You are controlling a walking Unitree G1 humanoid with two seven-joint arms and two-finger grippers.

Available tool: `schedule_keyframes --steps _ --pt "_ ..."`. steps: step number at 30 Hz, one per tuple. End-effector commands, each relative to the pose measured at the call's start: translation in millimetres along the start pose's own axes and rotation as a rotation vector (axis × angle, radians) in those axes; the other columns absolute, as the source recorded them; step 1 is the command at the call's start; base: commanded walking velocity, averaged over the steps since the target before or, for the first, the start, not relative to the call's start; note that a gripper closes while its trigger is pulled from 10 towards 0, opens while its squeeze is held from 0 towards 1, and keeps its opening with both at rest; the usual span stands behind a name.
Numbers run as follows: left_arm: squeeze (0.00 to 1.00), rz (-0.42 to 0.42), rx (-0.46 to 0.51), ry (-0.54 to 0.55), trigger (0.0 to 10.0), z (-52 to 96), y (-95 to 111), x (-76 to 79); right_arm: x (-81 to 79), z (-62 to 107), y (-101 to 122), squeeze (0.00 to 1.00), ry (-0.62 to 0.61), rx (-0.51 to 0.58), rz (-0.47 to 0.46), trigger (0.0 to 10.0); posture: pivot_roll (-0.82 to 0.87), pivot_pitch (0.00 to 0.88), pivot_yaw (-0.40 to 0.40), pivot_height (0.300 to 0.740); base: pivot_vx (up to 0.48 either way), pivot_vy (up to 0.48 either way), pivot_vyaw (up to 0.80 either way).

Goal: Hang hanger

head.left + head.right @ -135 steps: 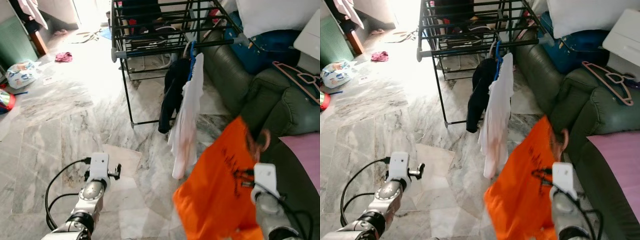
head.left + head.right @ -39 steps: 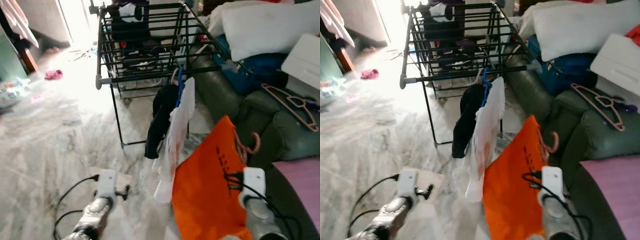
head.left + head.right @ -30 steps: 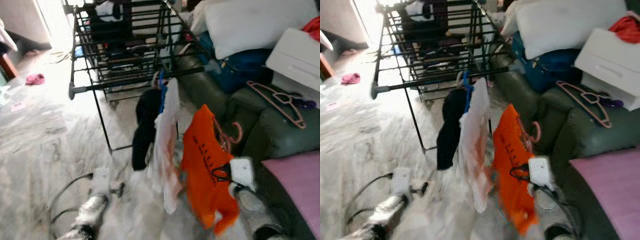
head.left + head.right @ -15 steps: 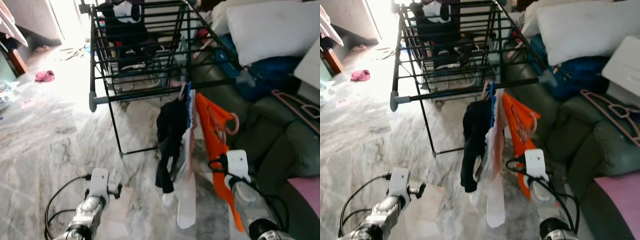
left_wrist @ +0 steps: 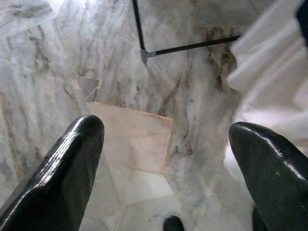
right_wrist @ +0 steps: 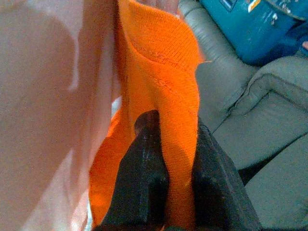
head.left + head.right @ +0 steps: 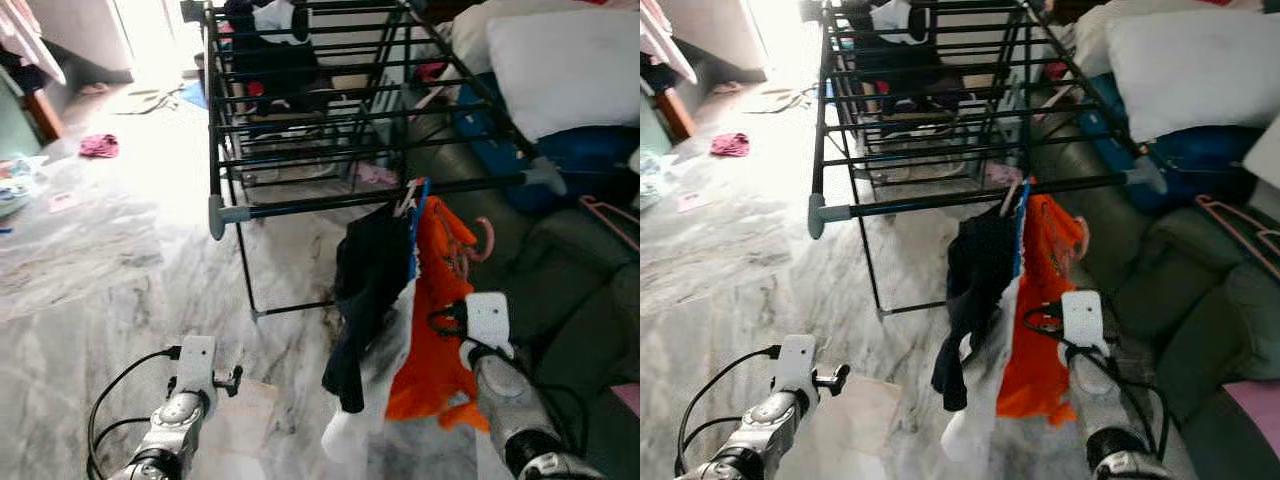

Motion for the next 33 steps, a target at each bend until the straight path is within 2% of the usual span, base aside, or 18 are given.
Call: schedule_keyframes --steps 1,4,6,7,8,12,15,17,23,30,33 --pt "0.00 -0.008 -0.020 -0.006 10.0 1.5 -6.9 1.1 4.1 -12.1 30.3 0.00 0.006 0.069 -0.008 10.0 -0.06 0.079 0.011 0.740 0.000 0.000 0.00" --pt "0.00 -0.009 -0.021 -0.005 10.0 1.8 -7.6 0.7 4.5 -13.6 33.4 0.00 0.009 0.072 -0.009 10.0 -0.06 0.081 0.011 0.740 0.000 0.000 0.00" --pt "0.00 -0.014 -0.023 -0.006 10.0 2.5 -9.5 0.2 7.8 -18.7 44.9 0.00 0.014 0.084 -0.009 10.0 -0.06 0.093 0.012 0.740 0.000 0.000 0.00" --pt "0.00 -0.021 -0.023 -0.008 10.0 3.3 -11.6 0.2 11.8 -24.2 60.0 0.00 0.023 0.105 -0.008 10.0 -0.05 0.100 0.013 0.740 0.000 0.000 0.00" --pt "0.00 -0.027 -0.022 -0.011 10.0 3.6 -12.0 0.3 13.1 -25.7 66.0 0.00 0.027 0.120 -0.007 10.0 -0.05 0.104 0.012 0.740 0.000 0.000 0.00" --pt "0.00 -0.035 -0.022 -0.013 10.0 3.9 -12.6 0.1 15.8 -28.4 75.8 0.00 0.029 0.138 0.000 10.0 -0.05 0.112 0.013 0.740 0.000 0.000 0.00" --pt "0.00 -0.035 -0.017 -0.029 10.0 4.7 -14.1 1.9 23.8 -38.0 88.2 0.00 0.050 0.070 0.029 10.0 -0.04 0.119 0.017 0.740 0.000 0.000 0.00" --pt "0.00 -0.038 0.002 -0.053 10.0 4.7 -11.8 5.4 29.5 -40.5 95.2 0.00 0.040 0.063 0.046 10.0 -0.03 0.121 0.017 0.740 0.000 0.000 0.00" --pt "0.00 -0.091 0.005 -0.085 10.0 4.8 -11.5 10.7 36.1 -45.4 96.8 0.00 0.039 -0.030 0.040 10.0 -0.03 0.126 0.023 0.740 0.000 0.000 0.00" --pt "0.00 -0.100 0.006 -0.112 10.0 5.6 -13.2 15.4 30.1 -45.2 82.6 0.00 0.088 -0.149 0.022 10.0 -0.02 0.126 0.024 0.740 0.000 0.000 0.00" --pt "0.00 -0.117 0.008 -0.122 10.0 6.1 -14.1 16.1 26.7 -44.5 76.5 0.00 0.110 -0.200 -0.017 10.0 -0.01 0.126 0.023 0.740 0.000 0.000 0.00"
Point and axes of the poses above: a point about 5 cm out from each wrist's last joint towards the gripper, its own z axis pointing back from the gripper into the wrist, its own y axis along the axis of the wrist's last joint, x = y × z, the point moved 4 cm from there along -z, pointing out of the wrist towards the gripper, and after that the axes turned 8 degrees about -z, right-handed, at the moved point
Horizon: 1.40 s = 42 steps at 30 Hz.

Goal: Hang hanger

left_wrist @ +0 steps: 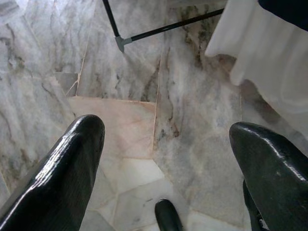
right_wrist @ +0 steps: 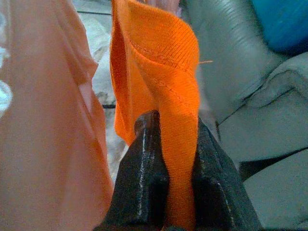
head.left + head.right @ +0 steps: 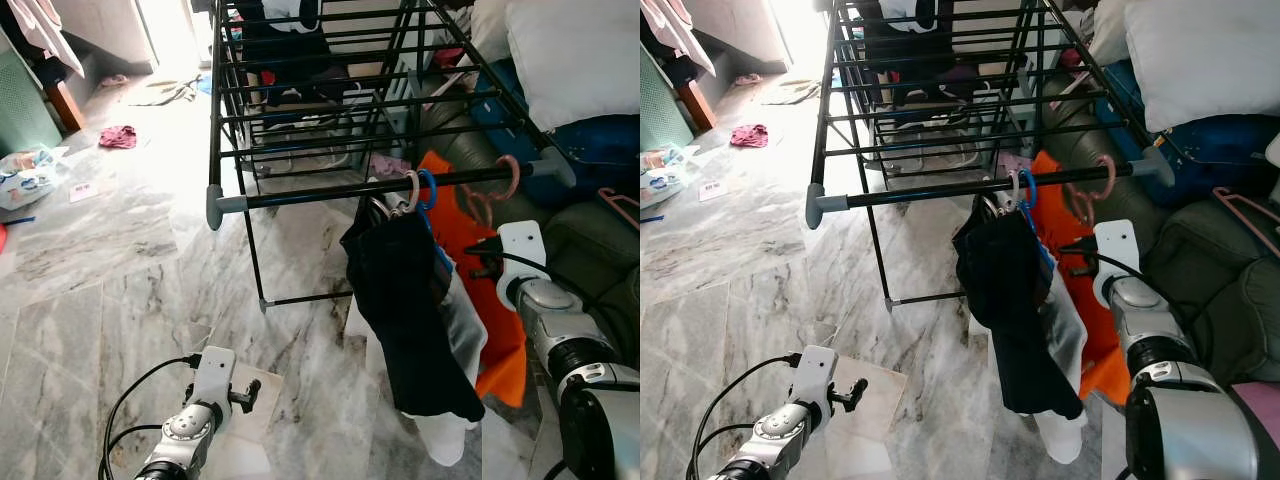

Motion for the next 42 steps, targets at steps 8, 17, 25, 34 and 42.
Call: schedule_keyframes --steps 8,17,25,34,42 --pt "0.00 -0.024 -0.013 -0.008 10.0 3.3 -8.3 -0.9 -9.5 -2.1 -1.4 0.00 0.042 -0.055 -0.005 10.0 0.00 0.125 0.020 0.740 0.000 0.000 0.00" --pt "0.00 -0.024 -0.023 -0.002 10.0 4.8 -12.1 -3.5 -16.7 -4.0 7.9 0.00 0.065 -0.052 0.013 10.0 0.01 0.123 0.022 0.740 0.000 0.000 0.00" --pt "0.00 -0.014 -0.019 -0.004 10.0 4.4 -11.2 -2.4 -15.0 -2.9 -6.0 1.00 0.054 -0.081 0.005 10.0 0.02 0.116 0.013 0.740 0.000 0.000 0.00" --pt "0.00 -0.012 -0.028 -0.004 10.0 4.3 -12.9 -0.4 -1.2 -0.6 7.2 1.00 -0.019 0.049 0.024 10.0 0.01 0.109 0.012 0.740 0.000 0.000 0.00" --pt "0.00 -0.019 -0.009 -0.015 10.0 2.8 -7.3 1.1 2.2 5.2 44.5 1.00 -0.051 0.274 0.000 10.0 -0.02 0.110 0.029 0.740 0.000 0.000 0.00"
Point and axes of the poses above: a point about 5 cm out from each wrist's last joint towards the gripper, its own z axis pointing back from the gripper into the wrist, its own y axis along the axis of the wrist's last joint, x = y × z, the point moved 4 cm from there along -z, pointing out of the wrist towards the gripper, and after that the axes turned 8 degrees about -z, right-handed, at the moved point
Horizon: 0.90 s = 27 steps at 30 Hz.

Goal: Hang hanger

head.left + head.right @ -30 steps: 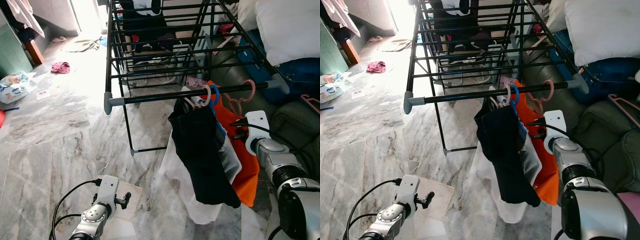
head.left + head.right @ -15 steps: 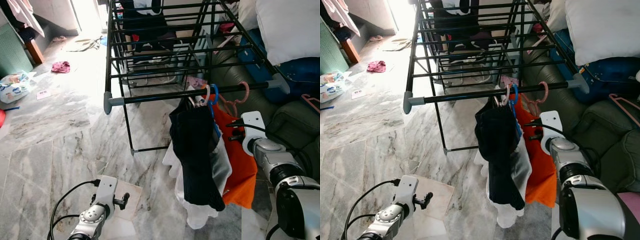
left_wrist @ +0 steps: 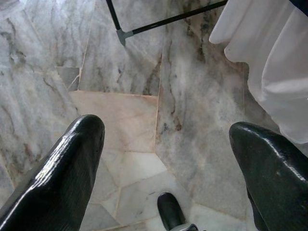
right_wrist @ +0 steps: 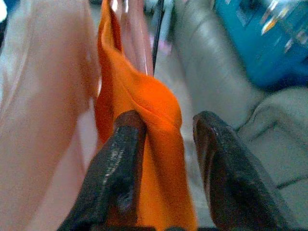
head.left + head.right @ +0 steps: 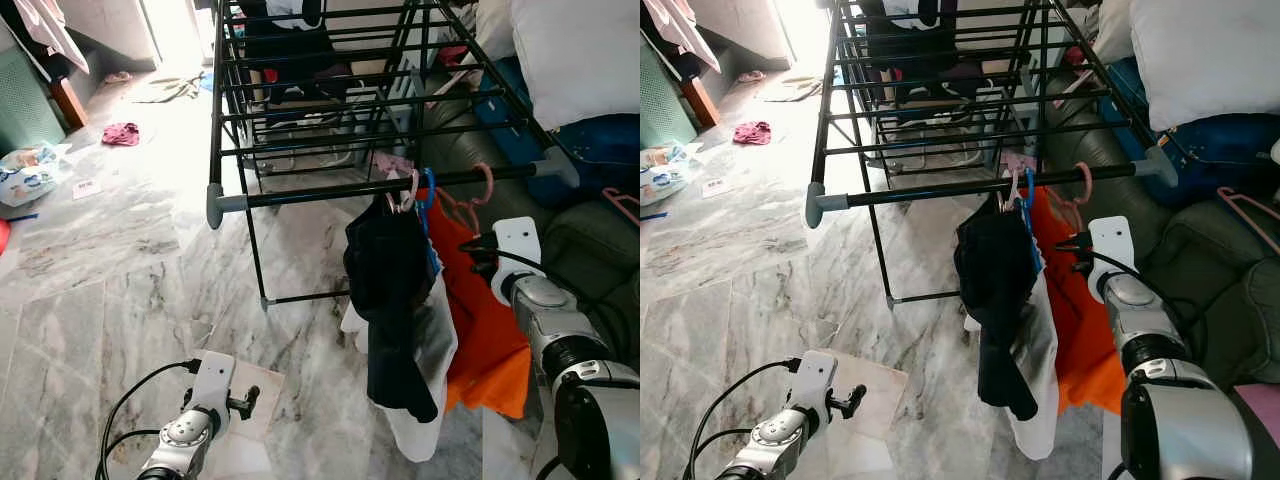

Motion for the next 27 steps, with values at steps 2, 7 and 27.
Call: schedule_keyframes --steps 2,7,27 --pt "0.00 -0.032 0.040 -0.025 10.0 -1.2 8.8 1.6 4.4 0.1 28.6 1.00 -0.017 0.134 -0.019 10.0 -0.04 0.115 0.034 0.740 0.000 0.000 0.00" --pt "0.00 -0.022 0.099 -0.036 10.0 -1.4 19.8 -1.2 -2.0 4.3 45.0 1.00 0.030 0.229 -0.004 10.0 -0.04 0.121 0.035 0.740 0.000 0.000 0.00" --pt "0.00 -0.019 0.539 -0.181 10.0 1.2 125.9 35.1 -26.0 42.7 6.9 1.00 0.093 0.268 0.029 10.0 -0.08 0.120 0.039 0.740 0.000 0.000 0.00"
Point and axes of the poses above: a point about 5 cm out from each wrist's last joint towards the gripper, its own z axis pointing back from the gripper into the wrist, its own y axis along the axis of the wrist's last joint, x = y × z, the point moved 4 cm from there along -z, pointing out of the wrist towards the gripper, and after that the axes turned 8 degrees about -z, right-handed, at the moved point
